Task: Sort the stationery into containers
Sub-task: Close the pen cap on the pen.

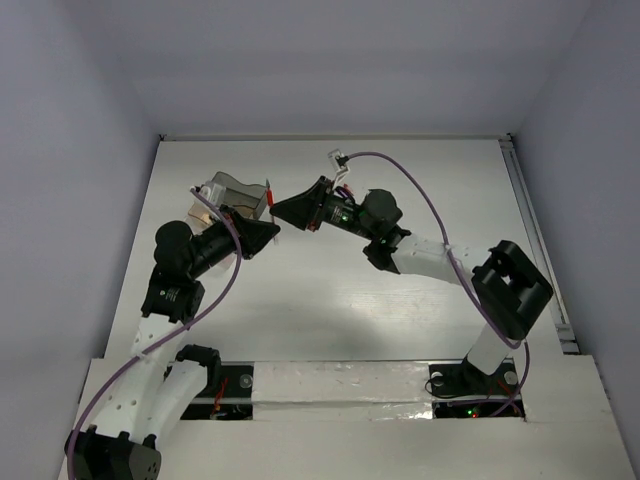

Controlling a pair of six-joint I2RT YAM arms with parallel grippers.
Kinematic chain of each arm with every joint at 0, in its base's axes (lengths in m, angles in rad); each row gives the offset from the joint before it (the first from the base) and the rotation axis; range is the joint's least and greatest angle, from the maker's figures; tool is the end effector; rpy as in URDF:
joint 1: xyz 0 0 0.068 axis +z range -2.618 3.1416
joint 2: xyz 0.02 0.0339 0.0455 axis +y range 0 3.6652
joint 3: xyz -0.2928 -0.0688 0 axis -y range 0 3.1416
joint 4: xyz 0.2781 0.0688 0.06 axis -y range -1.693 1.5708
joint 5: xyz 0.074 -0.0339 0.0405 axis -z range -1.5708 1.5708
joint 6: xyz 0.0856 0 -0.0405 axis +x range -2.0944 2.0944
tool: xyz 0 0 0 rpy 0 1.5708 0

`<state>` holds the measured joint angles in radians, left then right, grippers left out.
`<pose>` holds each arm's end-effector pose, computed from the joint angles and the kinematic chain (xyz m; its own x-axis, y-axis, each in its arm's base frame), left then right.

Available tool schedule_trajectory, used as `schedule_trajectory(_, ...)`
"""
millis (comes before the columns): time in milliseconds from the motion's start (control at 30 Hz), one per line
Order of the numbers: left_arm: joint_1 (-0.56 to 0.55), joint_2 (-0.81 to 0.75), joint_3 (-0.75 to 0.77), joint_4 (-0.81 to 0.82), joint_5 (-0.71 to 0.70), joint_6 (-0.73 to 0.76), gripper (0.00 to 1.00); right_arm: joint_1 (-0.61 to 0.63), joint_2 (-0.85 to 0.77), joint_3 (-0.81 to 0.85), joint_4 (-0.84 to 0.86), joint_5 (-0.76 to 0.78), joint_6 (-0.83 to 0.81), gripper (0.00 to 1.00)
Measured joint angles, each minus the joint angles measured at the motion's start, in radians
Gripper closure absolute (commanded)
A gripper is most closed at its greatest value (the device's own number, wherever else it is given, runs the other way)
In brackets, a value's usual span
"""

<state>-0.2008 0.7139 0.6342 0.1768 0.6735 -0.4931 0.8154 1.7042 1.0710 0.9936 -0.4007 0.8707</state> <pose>0.2058 -0.0964 0.3566 -0.2781 -0.3210 -0.9053 0.7181 0.5565 -0.4179 0.2922 0.3590 0.3414 -0.5483 0.4450 -0.7081 -0.7780 0.0392 0.6270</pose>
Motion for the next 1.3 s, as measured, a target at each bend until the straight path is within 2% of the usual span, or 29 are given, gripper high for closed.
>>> schedule_trajectory(33, 0.000, -0.001, 0.000, -0.004, -0.003, 0.005, 1.00, -0.004, -0.006, 0.002, -0.024, -0.009, -0.008, 0.55)
schedule_trajectory(133, 0.000, -0.006, 0.000, -0.016, -0.013, 0.017, 1.00, -0.039, -0.034, 0.002, -0.093, -0.047, -0.033, 0.48)
schedule_trajectory(200, 0.000, -0.011, 0.000, -0.024, -0.021, 0.026, 1.00, -0.082, -0.054, 0.002, -0.132, -0.071, -0.045, 0.48)
schedule_trajectory(300, 0.000, -0.017, 0.000, -0.037, -0.030, 0.043, 1.00, -0.169, -0.081, 0.002, -0.195, -0.098, -0.076, 0.51)
schedule_trajectory(333, 0.000, -0.018, 0.000, -0.042, -0.032, 0.047, 1.00, -0.202, -0.087, 0.002, -0.224, -0.098, -0.098, 0.58)
schedule_trajectory(433, 0.000, -0.023, 0.000, -0.057, -0.041, 0.063, 1.00, -0.290, -0.064, 0.077, -0.422, -0.067, -0.214, 0.63)
schedule_trajectory(633, -0.002, -0.034, 0.001, -0.078, -0.050, 0.084, 1.00, -0.343, 0.196, 0.495, -0.929, 0.203, -0.531, 0.66)
schedule_trajectory(833, -0.009, -0.034, 0.001, -0.081, -0.055, 0.091, 1.00, -0.337, 0.458, 0.808, -1.298, 0.426, -0.766, 0.56)
schedule_trajectory(1000, -0.015, -0.034, 0.001, -0.083, -0.054, 0.092, 1.00, -0.337, 0.637, 1.010, -1.478, 0.502, -0.875, 0.53)
schedule_trajectory(1300, -0.022, -0.034, 0.001, -0.088, -0.055, 0.093, 1.00, -0.337, 0.822, 1.220, -1.612, 0.500, -0.974, 0.52)
